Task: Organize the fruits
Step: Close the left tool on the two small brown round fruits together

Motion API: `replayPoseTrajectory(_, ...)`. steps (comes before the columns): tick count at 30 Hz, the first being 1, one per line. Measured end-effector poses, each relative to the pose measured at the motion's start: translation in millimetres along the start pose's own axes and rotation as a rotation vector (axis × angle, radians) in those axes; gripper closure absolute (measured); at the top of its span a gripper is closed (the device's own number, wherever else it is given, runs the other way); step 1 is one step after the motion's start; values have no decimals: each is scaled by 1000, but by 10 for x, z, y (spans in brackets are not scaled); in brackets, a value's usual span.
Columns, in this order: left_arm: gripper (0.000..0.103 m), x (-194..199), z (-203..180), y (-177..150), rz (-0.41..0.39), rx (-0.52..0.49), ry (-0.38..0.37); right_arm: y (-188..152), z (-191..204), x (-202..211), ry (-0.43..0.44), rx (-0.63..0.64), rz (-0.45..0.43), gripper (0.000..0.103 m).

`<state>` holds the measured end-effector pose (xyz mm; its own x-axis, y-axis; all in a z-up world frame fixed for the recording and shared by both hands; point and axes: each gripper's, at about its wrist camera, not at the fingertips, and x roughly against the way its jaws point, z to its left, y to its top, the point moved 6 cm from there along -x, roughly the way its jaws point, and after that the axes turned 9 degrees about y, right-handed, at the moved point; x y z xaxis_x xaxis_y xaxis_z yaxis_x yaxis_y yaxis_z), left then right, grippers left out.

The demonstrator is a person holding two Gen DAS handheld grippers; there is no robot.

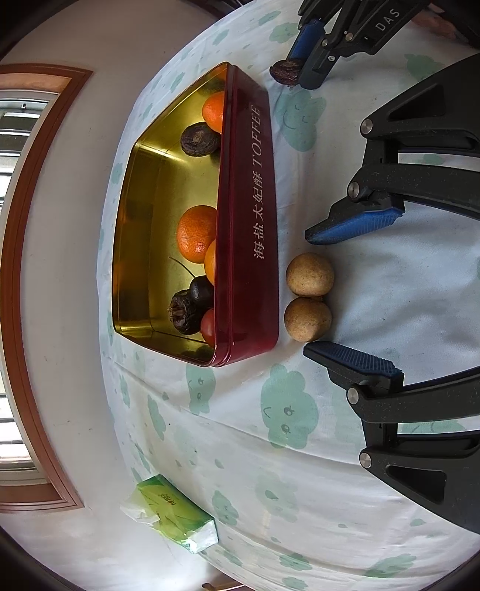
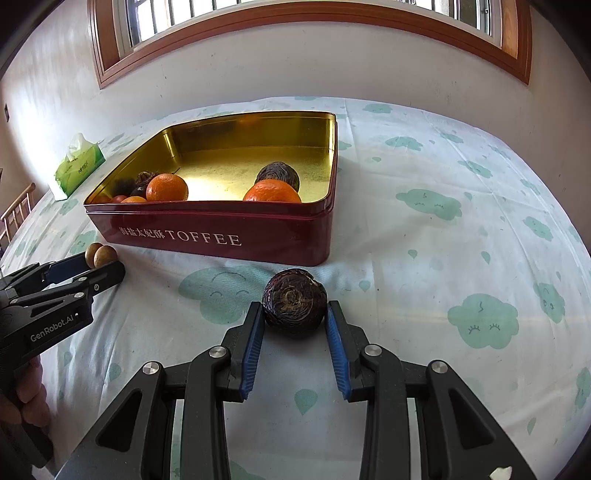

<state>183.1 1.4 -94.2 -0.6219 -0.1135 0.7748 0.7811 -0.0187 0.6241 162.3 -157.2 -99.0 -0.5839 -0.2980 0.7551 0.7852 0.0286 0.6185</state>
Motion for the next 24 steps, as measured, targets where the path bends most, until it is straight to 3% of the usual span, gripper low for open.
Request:
replayPoseTrajectory(7, 48, -30, 9, 27, -1, -7, 1, -1, 2, 1, 0, 0, 0, 71)
replayPoseTrajectory(11, 54, -20, -15, 33, -5, -21, -7, -1, 2, 0, 0, 0, 0, 71)
replayPoseTrajectory(24, 54, 17, -13, -9, -11, -25, 7, -3, 1, -6, -2, 2, 0, 71)
